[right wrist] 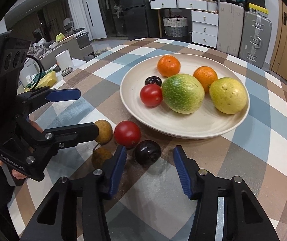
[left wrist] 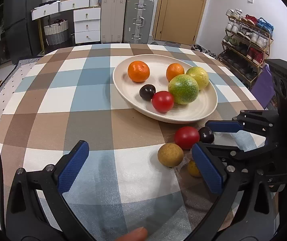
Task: Organize fruits
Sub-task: 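Grasp the dark plum with the right tool while the left tool grasps a brown round fruit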
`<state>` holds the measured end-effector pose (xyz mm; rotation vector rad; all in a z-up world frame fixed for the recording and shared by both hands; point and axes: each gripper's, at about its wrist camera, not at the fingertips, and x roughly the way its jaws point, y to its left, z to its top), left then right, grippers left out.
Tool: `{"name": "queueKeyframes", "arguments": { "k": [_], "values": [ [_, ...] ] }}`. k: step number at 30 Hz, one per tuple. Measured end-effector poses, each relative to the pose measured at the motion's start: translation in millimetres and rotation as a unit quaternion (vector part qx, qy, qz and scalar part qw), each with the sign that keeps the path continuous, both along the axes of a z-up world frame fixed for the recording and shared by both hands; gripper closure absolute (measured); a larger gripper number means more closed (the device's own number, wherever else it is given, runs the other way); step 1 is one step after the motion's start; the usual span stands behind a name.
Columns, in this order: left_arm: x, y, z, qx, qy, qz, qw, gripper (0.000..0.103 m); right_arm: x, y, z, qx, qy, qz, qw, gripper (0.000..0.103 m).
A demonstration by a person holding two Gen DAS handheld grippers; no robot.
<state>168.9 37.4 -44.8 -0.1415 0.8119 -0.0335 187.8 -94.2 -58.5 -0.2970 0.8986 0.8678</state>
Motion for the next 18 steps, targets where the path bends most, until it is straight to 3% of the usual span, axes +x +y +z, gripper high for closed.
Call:
{"name": "queueKeyframes", "arguments": {
  "k": [6, 18],
  "values": [
    [-0.2, -0.6, 0.5, 0.0, 0.0, -0.004, 1.0, 0.001, -4.0, 1.1, 0.9, 0.001, -0.003, 0.007, 1.0, 0.069],
    [1.1, -2.8, -2.2, -0.01, 0.012, -0.018, 0.9997, 0.001, -3.5, -2.1, -0.1, 0.0, 0.0, 0.004, 1.0, 0.075]
  ]
}}
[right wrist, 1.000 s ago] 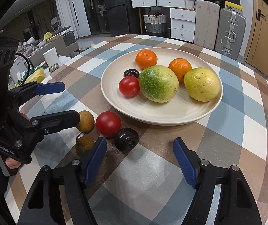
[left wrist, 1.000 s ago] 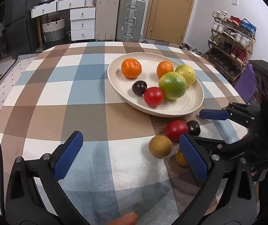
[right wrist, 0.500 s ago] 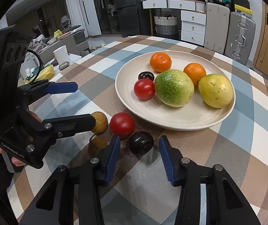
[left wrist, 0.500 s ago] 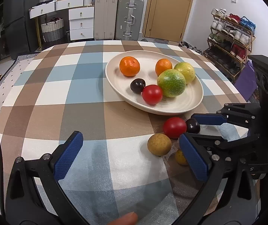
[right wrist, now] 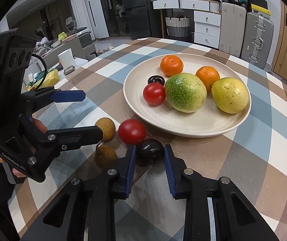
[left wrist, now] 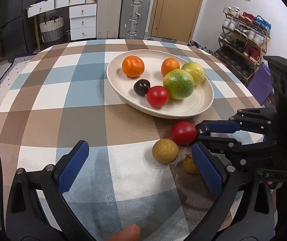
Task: Organize fruits
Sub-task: 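Grasp the dark plum with the right tool while the left tool grasps a brown round fruit, then carry the plum and brown fruit onto the white plate and open both tools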
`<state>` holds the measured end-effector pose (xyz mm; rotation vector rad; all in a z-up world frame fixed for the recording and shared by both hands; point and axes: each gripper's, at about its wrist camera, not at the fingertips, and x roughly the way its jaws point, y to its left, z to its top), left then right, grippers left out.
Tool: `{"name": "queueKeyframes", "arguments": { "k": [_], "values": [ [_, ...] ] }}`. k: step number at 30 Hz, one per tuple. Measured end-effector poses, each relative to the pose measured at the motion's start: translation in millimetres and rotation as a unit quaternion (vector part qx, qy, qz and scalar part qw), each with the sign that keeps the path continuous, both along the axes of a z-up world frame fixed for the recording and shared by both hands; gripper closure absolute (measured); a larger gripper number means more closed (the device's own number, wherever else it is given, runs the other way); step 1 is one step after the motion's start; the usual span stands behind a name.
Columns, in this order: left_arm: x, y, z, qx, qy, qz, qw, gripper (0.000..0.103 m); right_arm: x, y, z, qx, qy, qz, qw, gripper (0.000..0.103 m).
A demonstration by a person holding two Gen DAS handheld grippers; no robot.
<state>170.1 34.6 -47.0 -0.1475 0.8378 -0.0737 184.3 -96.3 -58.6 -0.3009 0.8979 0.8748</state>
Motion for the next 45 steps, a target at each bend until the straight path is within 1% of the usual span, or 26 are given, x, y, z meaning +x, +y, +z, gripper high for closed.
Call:
{"name": "queueKeyframes", "arguments": {
  "k": [6, 9, 11, 15, 17, 19, 22, 25, 30, 32, 33, 34, 35, 39, 45],
  "values": [
    [-1.2, -3.2, 0.0, -0.008, 0.002, -0.014, 0.9999, 0.001, -3.0, -3.3, 3.0, 0.011, -0.002, 0.005, 1.0, 0.076],
    [-0.6, -5.2, -1.5, -0.01, 0.005, -0.021, 0.9997, 0.008, -5.2, -6.0, 7.0, 0.023, -0.005, 0.005, 1.0, 0.076],
    [-0.1, -5.0, -3.1, -0.014, 0.009, -0.023, 0.9996, 0.017, -5.7, -7.7, 8.6, 0.028, -0.007, 0.004, 1.0, 0.076],
    [0.0, -1.8, -3.6, -0.035, 0.01, -0.03, 0.9989, 0.027, -6.7, -11.2, 12.0, 0.038, -0.01, 0.0, 0.999, 0.076],
    [1.2, 1.4, -4.4, -0.044, 0.013, -0.027, 0.9986, 0.032, -4.8, -13.3, 12.9, 0.043, -0.01, -0.006, 0.999, 0.076],
    [2.7, 7.3, -5.5, -0.051, 0.016, -0.016, 0.9985, 0.036, -3.2, -15.8, 13.7, 0.046, -0.009, -0.011, 0.999, 0.076],
    [3.9, 11.7, -6.9, -0.065, 0.019, -0.015, 0.9976, 0.037, -2.1, -17.9, 14.9, 0.048, -0.009, -0.016, 0.999, 0.076],
    [4.0, 9.4, -7.1, -0.062, 0.018, -0.02, 0.9977, 0.04, -3.0, -18.0, 15.8, 0.05, -0.01, -0.016, 0.999, 0.076],
    [2.8, 3.1, -8.0, -0.07, 0.022, -0.044, 0.9963, 0.053, -3.2, -18.2, 15.9, 0.05, -0.01, -0.016, 0.999, 0.076],
    [1.7, -0.6, -8.1, -0.076, 0.023, -0.057, 0.9952, 0.063, -2.9, -18.8, 16.2, 0.05, -0.01, -0.017, 0.999, 0.076],
    [1.9, -2.0, -7.8, -0.08, 0.024, -0.063, 0.9945, 0.066, -3.1, -19.3, 16.1, 0.05, -0.011, -0.018, 0.999, 0.076],
    [1.6, -3.3, -7.7, -0.084, 0.024, -0.069, 0.9938, 0.073, -3.0, -19.7, 16.4, 0.05, -0.011, -0.018, 0.999, 0.076],
    [1.1, -4.5, -7.1, -0.086, 0.023, -0.074, 0.9933, 0.078, -3.0, -20.0, 16.5, 0.051, -0.011, -0.019, 0.998, 0.076],
    [0.2, -6.6, -6.9, -0.084, 0.021, -0.077, 0.9932, 0.078, -3.0, -20.2, 16.3, 0.052, -0.012, -0.02, 0.998, 0.076],
    [-2.1, -4.0, -3.4, -0.086, 0.011, -0.068, 0.994, 0.078, -2.6, -20.9, 16.8, 0.054, -0.013, -0.022, 0.998, 0.076]
  ]
}}
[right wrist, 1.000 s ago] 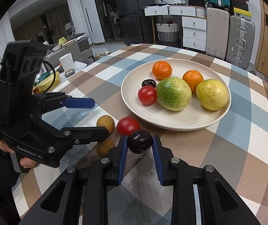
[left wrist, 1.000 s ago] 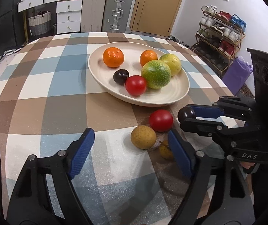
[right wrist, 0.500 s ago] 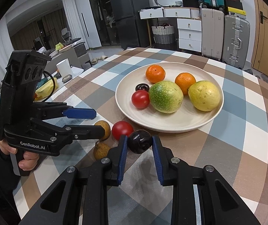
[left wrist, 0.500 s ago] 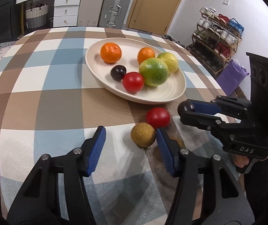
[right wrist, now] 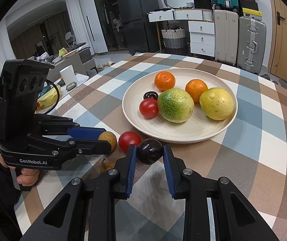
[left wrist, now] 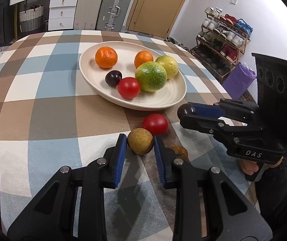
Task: Organize fruits
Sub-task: 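Carry the plum and brown fruit onto the white plate and open both tools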
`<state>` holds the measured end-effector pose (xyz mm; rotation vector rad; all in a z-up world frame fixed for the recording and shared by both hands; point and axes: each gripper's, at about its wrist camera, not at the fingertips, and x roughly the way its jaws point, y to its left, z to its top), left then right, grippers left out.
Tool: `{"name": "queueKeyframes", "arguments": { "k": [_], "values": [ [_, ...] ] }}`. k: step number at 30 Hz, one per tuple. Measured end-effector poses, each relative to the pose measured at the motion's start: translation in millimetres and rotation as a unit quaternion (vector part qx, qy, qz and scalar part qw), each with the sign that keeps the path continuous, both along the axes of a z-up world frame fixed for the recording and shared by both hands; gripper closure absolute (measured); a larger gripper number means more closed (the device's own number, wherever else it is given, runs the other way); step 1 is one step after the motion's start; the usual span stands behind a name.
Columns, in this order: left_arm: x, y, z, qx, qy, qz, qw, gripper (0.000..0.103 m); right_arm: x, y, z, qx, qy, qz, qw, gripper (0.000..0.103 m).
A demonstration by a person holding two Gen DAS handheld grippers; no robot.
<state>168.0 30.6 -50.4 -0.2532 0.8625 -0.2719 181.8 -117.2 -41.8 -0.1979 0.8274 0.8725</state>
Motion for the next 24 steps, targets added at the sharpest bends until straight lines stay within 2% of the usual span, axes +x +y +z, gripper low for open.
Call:
{"name": "queueKeyframes", "arguments": {
  "k": [7, 16, 24],
  "values": [
    [-6.6, 8.9, 13.8, 0.007, -0.04, 0.031, 0.9987, 0.078, 2.6, -7.9, 6.7, 0.021, -0.009, -0.015, 1.0, 0.076],
    [-12.8, 19.6, 29.0, 0.018, -0.082, 0.067, 0.9942, 0.078, 10.7, -25.6, 19.6, 0.058, -0.03, -0.064, 0.996, 0.076],
    [0.4, 21.6, 34.1, 0.028, -0.085, 0.084, 0.9924, 0.078, 23.9, -31.3, 20.5, 0.049, -0.032, -0.104, 0.993, 0.076]
  ]
}}
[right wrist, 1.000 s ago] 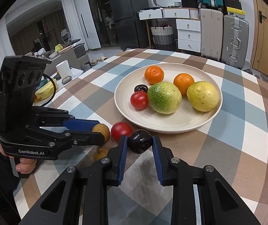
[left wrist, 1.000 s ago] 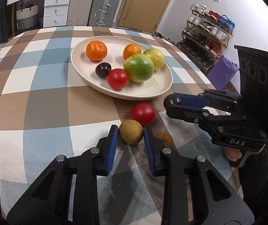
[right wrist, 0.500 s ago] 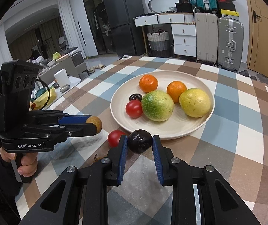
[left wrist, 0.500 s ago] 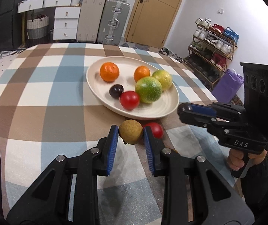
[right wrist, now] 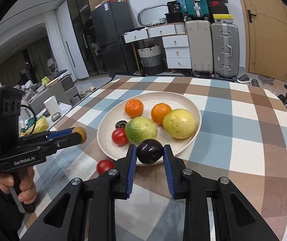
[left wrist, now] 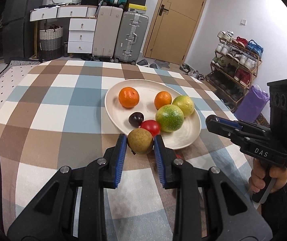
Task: Organize fruits
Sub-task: 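Carry the plum and brown fruit onto the white plate and open both tools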
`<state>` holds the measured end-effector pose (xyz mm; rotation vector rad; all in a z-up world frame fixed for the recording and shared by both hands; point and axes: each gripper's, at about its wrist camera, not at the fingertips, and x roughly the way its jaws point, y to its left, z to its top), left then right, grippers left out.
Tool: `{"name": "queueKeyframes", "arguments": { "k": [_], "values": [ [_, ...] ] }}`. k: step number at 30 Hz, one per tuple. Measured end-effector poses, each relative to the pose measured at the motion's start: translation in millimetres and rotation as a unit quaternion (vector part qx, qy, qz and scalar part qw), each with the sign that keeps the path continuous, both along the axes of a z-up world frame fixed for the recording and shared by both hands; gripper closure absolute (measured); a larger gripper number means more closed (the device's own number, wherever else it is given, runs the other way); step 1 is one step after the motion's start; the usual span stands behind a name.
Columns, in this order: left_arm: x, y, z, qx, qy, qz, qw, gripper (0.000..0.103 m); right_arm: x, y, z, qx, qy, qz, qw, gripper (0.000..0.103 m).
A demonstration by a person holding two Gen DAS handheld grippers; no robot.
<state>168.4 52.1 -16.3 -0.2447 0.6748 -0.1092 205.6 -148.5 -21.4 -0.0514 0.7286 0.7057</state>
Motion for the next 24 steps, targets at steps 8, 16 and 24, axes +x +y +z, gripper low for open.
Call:
{"name": "queueKeyframes", "arguments": {
  "k": [8, 16, 24],
  "values": [
    [29.1, -5.8, 2.5, 0.023, 0.003, 0.007, 0.9997, 0.078, 13.9, -1.2, 6.8, -0.005, 0.0, -0.017, 1.0, 0.076],
    [60.1, -5.8, -0.6, 0.03, 0.002, 0.008, 0.9995, 0.078, 27.0, -0.2, 4.5, -0.007, 0.003, -0.035, 0.999, 0.076],
    [80.5, -0.5, -10.3, 0.036, 0.005, 0.02, 0.9991, 0.078, 26.3, 4.8, -1.0, -0.013, 0.006, -0.026, 1.0, 0.076]
  ]
}}
